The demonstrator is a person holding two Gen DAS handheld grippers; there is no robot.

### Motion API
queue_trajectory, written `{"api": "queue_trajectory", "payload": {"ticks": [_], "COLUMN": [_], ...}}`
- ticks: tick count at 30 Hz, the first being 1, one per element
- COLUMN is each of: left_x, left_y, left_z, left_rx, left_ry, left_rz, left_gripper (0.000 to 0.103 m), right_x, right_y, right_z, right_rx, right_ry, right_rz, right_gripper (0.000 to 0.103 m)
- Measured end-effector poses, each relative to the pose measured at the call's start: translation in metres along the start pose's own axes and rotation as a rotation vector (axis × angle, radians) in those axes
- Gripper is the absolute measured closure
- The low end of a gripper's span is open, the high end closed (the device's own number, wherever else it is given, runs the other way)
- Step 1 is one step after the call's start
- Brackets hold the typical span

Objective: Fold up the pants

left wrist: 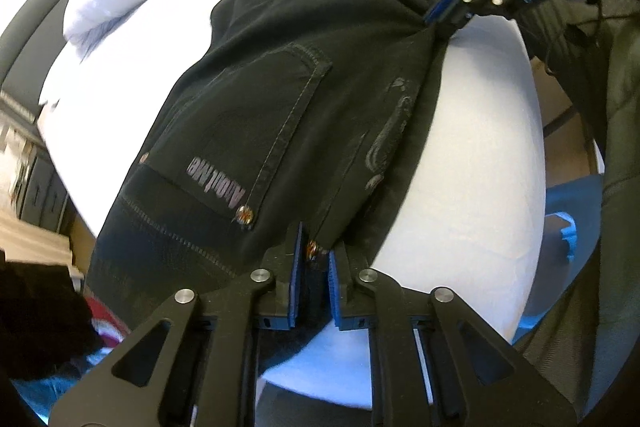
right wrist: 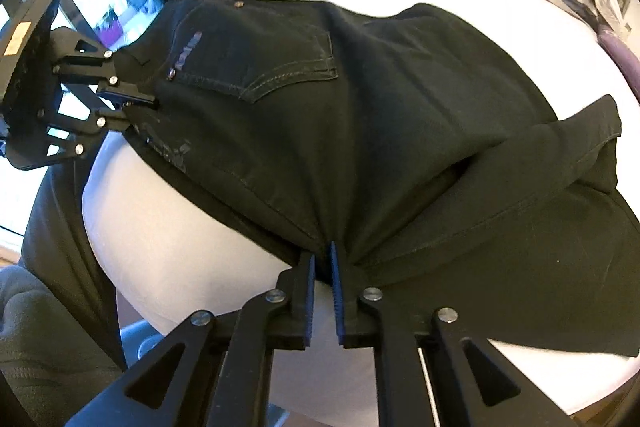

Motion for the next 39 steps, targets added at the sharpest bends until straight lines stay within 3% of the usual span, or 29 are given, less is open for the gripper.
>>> {"api": "queue_trajectory", "payload": {"ticks": [2,3,4,6,9,13,18,23,26,31,32,33,39], "left_x": [0.006,0.011,0.015,0.023,0.040,0.051,0.019,-0.012,-0.034,-0.085,-0.091,-0.095,-0.098], "left_y": [0.004,0.007,0.009,0.015,0.009,-0.041,-0.108,-0.161,-0.166,-0.128,-0.120,-0.115,-0.118], "left_z": [0.001,0.000,0.000,-0.002,-0.019,-0.038,-0.033,-0.017,-0.016,-0.027,-0.029,-0.033,-0.029], "left_rx": [0.026,0.039,0.049,0.068,0.136,0.247,0.345,0.495,0.617,1.020,1.091,1.137,1.146], "left_ry": [0.018,0.031,0.042,0.050,-0.002,-0.036,0.063,0.248,0.351,0.628,0.679,0.697,0.683], "left_rz": [-0.021,-0.031,-0.041,-0.058,-0.035,0.093,0.177,0.255,0.281,0.354,0.400,0.419,0.402], "left_gripper": [0.090,0.089,0.088,0.088,0.088,0.088,0.088,0.088,0.088,0.089,0.092,0.099,0.099], "right_x": [0.001,-0.001,0.000,0.002,0.002,0.029,0.068,0.090,0.097,0.075,0.068,0.056,-0.012], "right_y": [0.001,0.005,0.006,0.006,0.003,-0.009,-0.025,-0.041,-0.065,-0.094,-0.100,-0.108,-0.127], "right_z": [-0.005,-0.010,-0.015,-0.024,-0.030,-0.011,0.073,0.172,0.231,0.326,0.338,0.350,0.394], "right_rx": [0.016,0.021,0.025,0.049,0.076,-0.103,-0.423,-0.706,-0.839,-1.043,-1.062,-1.086,-1.250], "right_ry": [-0.001,-0.018,-0.047,-0.065,-0.046,-0.176,-0.249,-0.314,-0.355,-0.373,-0.378,-0.379,-0.401], "right_rz": [0.024,0.034,0.037,0.053,0.073,0.119,0.232,0.343,0.452,0.509,0.509,0.507,0.437], "right_gripper": [0.083,0.070,0.048,0.031,0.029,0.030,0.031,0.035,0.036,0.036,0.036,0.036,0.036]}}
Point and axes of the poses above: each gripper's, at about its wrist camera, not at the fingertips, and x roughly against the way its jaws point, z to its right, y to its underside, the point moved 10 cm from there along -x, roughly the way its jaws point, and after that the axes turned 9 degrees about -x, right-handed, at the moved point
